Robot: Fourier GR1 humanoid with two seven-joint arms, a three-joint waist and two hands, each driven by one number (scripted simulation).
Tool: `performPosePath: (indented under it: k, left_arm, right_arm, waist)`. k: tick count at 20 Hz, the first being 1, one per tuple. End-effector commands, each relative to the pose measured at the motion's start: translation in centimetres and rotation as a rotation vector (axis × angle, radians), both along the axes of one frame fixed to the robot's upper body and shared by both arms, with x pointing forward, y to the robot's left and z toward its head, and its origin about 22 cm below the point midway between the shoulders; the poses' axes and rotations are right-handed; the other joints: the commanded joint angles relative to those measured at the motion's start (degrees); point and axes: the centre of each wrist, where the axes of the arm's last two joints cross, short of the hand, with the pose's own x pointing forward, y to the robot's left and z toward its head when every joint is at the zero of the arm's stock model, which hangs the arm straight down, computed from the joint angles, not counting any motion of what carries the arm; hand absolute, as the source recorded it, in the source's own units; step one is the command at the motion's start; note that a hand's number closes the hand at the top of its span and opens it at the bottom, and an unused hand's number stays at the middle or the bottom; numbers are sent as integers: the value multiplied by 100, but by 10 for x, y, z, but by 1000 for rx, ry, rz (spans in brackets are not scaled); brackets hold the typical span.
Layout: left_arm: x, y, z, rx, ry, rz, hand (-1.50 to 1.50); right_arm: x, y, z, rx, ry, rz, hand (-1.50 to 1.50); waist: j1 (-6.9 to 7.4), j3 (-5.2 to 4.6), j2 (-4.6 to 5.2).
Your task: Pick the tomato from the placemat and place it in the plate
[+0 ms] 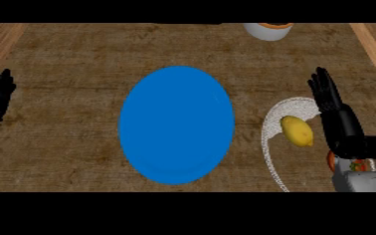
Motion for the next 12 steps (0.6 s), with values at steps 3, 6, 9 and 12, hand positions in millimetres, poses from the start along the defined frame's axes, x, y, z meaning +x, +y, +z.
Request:
performPosePath:
  k: [3,6,9,12]
  left_arm:
    - [25,-33,15,-130,-16,-131,0]
    - [47,-55,30,-271,-40,-229,0]
    - [33,-57,19,-268,-16,-216,0]
    - [47,-67,24,-322,9,-237,0]
  right_arm:
    - [17,29,34,-134,-129,94,150]
    - [35,65,50,-191,-276,162,150]
    - [13,-43,21,-835,-43,-186,150]
    - [-3,48,-32,-465,-101,-383,-150]
  waist:
    - [-84,98,-43]
    - [-90,95,-18]
    - [-244,0,24]
    - [-193,108,-22]
